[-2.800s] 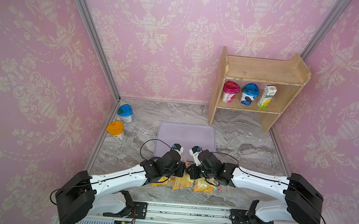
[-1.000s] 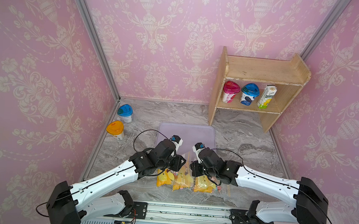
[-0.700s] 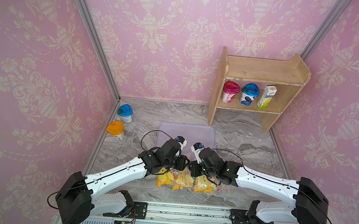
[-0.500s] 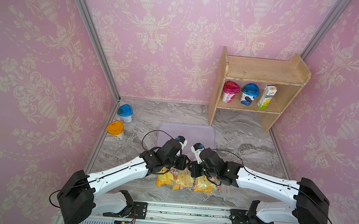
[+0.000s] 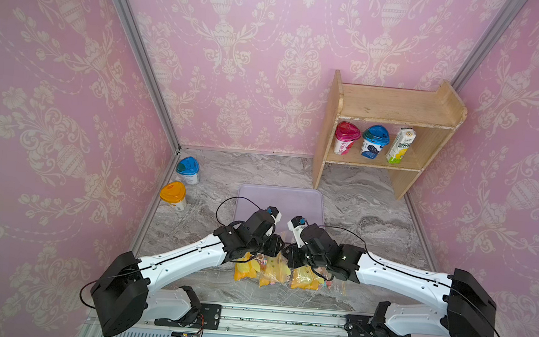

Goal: Pour candies out of the ziploc bag
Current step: Open the ziploc bag at the center of the board.

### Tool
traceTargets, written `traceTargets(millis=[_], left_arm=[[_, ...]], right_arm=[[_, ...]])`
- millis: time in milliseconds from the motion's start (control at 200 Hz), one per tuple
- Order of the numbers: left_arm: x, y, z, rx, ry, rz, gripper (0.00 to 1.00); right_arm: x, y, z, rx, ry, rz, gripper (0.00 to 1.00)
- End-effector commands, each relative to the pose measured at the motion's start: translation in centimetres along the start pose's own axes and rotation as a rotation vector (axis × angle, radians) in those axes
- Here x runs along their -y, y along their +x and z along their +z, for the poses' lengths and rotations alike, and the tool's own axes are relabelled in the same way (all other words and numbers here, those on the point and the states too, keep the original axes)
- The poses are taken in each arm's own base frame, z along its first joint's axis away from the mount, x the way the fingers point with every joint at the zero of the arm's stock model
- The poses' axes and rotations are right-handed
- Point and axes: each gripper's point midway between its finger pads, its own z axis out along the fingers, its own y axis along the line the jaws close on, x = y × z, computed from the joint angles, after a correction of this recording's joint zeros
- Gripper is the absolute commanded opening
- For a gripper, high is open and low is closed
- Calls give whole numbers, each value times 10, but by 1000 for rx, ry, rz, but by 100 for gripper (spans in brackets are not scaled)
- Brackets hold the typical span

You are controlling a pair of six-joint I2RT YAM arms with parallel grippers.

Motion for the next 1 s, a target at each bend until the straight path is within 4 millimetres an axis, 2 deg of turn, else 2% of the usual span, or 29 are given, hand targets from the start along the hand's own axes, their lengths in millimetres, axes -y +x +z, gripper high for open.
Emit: traceTargets(millis=[0, 290, 520, 996], left_arm=[[-7, 12, -4, -41, -28, -8, 21], [-6, 15, -8, -55, -22, 5, 0], [-8, 11, -20, -36, -52, 29, 0], [-10, 4, -43, -54, -128, 119, 0]], right_arm=[[6, -8, -7, 43, 29, 2, 0], [14, -9, -7, 40, 80, 15, 0], [26, -10, -11, 45, 147, 18, 0], [37, -13, -18, 59, 210, 12, 0]])
